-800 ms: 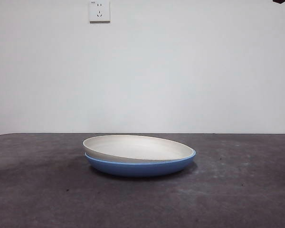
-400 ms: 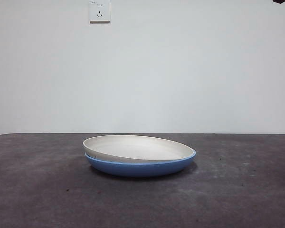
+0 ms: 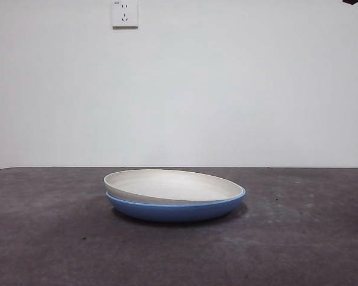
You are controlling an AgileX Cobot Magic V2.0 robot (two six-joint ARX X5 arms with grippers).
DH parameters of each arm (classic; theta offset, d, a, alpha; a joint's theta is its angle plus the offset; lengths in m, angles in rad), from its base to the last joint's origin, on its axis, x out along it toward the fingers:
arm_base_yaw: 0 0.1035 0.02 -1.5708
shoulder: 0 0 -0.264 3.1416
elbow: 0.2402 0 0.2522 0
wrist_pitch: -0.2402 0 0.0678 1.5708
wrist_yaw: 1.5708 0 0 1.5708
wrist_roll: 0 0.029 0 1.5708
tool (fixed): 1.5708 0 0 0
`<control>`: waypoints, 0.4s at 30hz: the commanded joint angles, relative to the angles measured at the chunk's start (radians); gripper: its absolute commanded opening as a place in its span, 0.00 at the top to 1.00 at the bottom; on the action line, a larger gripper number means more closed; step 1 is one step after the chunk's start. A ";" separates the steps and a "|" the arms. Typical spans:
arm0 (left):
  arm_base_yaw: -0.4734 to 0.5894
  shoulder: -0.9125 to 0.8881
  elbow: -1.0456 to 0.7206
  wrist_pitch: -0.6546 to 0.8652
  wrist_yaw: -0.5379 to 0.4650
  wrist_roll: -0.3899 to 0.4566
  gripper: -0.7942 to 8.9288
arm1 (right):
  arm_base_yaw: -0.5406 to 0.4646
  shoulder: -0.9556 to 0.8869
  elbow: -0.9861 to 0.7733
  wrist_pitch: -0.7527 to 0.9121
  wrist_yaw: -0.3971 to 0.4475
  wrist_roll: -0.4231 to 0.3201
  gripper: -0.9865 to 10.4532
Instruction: Pick up the white plate, put it on the blue plate, put it on desk
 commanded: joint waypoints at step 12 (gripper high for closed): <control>0.002 -0.058 -0.082 -0.105 -0.003 0.016 0.91 | 0.006 0.006 0.014 0.010 -0.001 -0.013 0.91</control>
